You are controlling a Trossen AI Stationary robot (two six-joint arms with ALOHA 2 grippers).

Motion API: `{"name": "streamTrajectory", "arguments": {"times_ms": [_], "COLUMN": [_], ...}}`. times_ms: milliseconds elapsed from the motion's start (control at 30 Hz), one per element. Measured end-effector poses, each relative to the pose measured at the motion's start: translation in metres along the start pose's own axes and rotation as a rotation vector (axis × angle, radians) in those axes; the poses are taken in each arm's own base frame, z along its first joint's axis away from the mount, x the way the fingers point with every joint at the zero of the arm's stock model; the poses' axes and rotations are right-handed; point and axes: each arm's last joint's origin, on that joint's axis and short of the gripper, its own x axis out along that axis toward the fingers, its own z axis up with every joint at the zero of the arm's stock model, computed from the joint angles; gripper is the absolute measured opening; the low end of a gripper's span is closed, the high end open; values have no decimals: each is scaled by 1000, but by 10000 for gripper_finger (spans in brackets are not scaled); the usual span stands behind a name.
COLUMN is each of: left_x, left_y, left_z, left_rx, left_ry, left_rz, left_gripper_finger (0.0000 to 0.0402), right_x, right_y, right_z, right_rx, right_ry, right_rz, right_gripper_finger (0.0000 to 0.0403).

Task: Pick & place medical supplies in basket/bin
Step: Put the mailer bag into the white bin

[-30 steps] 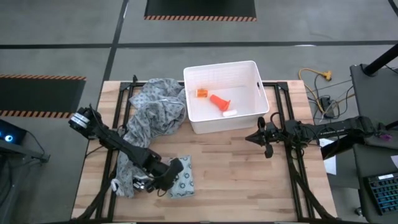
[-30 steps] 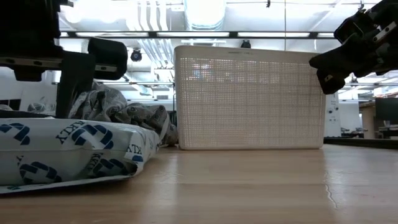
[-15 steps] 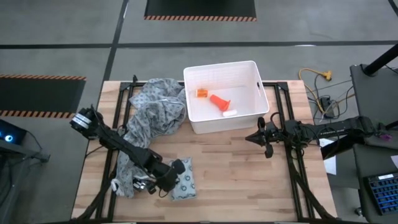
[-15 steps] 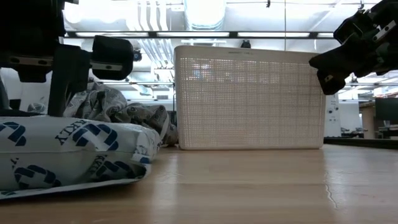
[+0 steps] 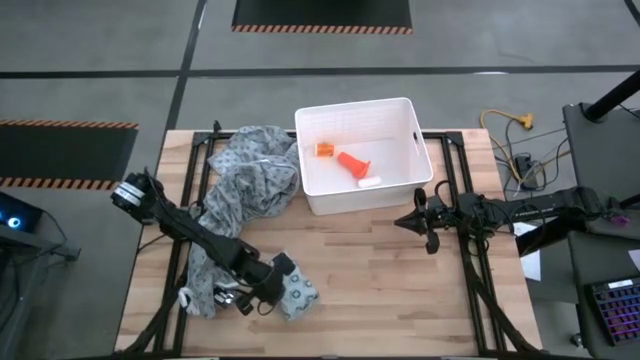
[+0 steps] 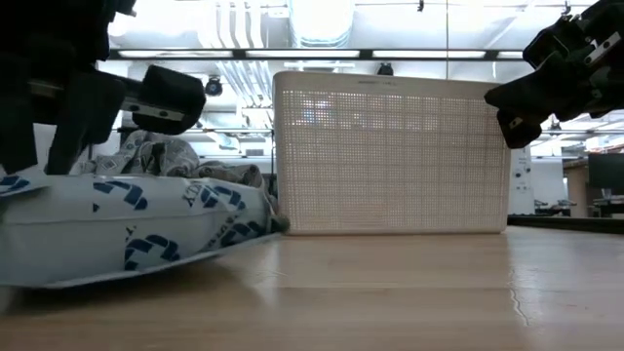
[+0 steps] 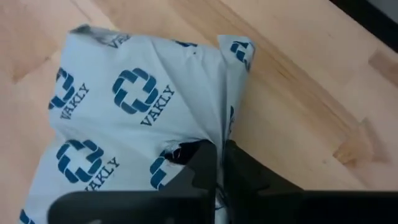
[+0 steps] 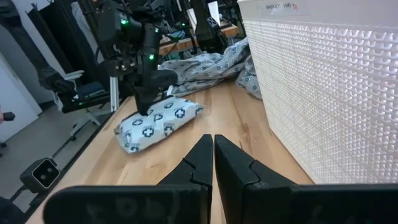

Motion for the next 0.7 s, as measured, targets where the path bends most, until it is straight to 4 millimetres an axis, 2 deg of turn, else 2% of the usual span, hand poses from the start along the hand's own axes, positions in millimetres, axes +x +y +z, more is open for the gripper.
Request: {"name": "streamTrajectory", "arguments": {"times_ms": [233,467,600,700], "left_x": [-37,-63,-77,-94], "left_y": [1,1,1,6], "left_z": [8,13,15,23], "left_rx": [-114,-263,-272,-286], "left_ry": [-94,-198,-248,-305], "left_rz": [81,94,138,188], "left_gripper_finger": [2,1,1,1], "right_x": [0,0,0,0], "right_y": [0,0,0,0], "right_z": [0,0,0,0], "right_rx": [0,0,0,0], "right_ry": [1,1,1,1], "right_rz": [0,0,0,-1], "right_gripper_finger": [9,9,9,9]}}
